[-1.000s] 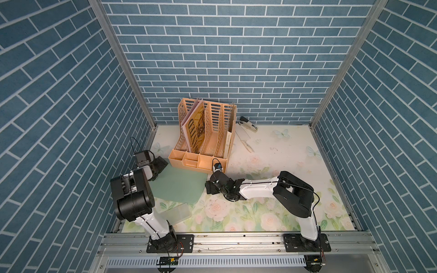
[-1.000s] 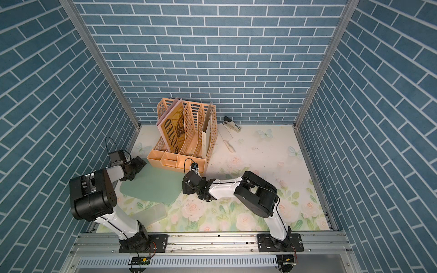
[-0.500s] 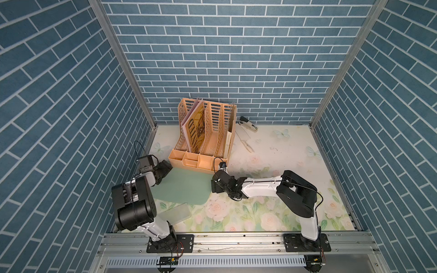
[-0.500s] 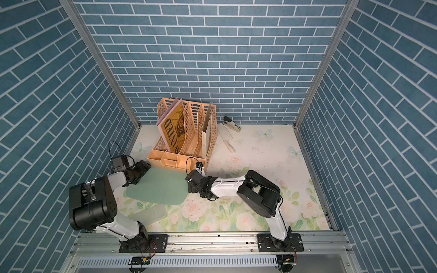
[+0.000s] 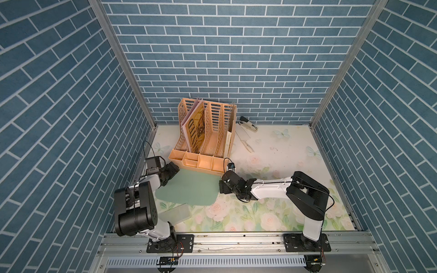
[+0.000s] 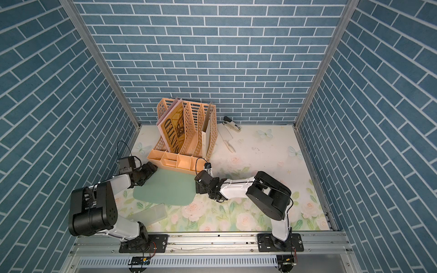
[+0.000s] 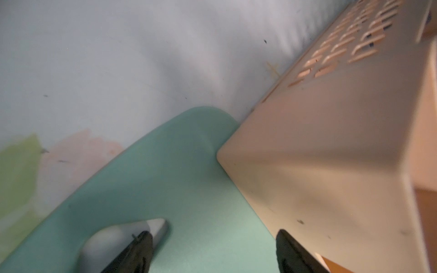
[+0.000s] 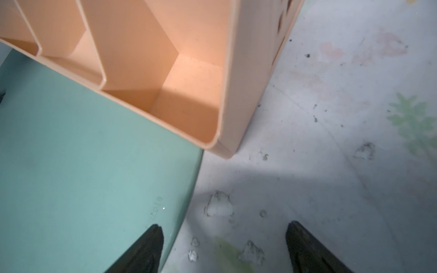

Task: Align the knife with the edge of the cutting board
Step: Move the work surface to the center of the board.

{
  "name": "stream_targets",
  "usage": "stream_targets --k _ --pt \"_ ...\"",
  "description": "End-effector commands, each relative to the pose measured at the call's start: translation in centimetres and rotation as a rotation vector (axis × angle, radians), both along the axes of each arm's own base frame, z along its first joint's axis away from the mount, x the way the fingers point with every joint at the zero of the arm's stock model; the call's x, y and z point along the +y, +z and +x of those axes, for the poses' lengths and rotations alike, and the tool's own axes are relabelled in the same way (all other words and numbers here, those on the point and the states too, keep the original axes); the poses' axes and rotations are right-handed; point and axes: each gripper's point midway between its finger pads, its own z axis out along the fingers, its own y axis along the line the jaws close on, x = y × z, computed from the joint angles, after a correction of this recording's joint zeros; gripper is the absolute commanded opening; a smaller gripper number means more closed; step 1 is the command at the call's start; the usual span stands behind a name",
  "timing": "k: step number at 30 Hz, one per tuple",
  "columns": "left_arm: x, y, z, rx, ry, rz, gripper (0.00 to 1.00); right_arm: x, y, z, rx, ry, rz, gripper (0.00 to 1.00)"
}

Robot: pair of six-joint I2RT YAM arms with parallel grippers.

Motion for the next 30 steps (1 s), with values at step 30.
stream_targets --k 30 --pt "-19.8 -1.1 -7.0 0.113 -0.398 -0.113 0.85 -17.2 0.4 0.0 0.056 -0.253 0.040 0.86"
